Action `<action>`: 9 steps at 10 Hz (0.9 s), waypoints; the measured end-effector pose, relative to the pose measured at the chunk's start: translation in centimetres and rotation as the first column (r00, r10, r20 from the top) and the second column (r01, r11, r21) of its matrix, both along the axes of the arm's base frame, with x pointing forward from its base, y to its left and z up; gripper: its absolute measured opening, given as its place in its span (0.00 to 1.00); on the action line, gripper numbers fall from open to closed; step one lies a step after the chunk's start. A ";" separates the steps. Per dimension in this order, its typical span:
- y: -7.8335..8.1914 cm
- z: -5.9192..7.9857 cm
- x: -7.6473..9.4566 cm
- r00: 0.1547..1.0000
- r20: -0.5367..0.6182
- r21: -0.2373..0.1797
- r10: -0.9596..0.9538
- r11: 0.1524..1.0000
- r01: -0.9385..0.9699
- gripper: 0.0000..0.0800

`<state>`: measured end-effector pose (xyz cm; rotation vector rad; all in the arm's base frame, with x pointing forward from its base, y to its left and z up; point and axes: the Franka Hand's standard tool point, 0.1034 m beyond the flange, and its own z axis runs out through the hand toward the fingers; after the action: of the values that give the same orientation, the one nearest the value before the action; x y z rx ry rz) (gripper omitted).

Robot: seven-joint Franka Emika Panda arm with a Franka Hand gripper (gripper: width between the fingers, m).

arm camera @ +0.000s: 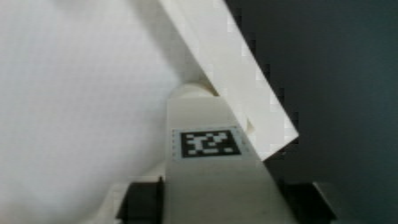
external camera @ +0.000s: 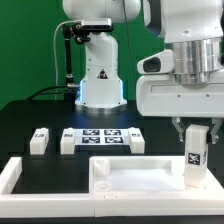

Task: Assemble desk

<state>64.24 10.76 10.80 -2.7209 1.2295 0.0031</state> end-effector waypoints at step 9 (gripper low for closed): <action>0.0 -0.1 0.1 0.997 0.003 0.084 -0.072 0.994 0.072 0.77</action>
Offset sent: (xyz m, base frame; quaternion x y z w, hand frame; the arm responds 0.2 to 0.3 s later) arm 0.0114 -0.0050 0.0032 0.0907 -0.0075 0.2974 0.9504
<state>64.38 10.80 10.69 -2.6024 1.2948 0.0375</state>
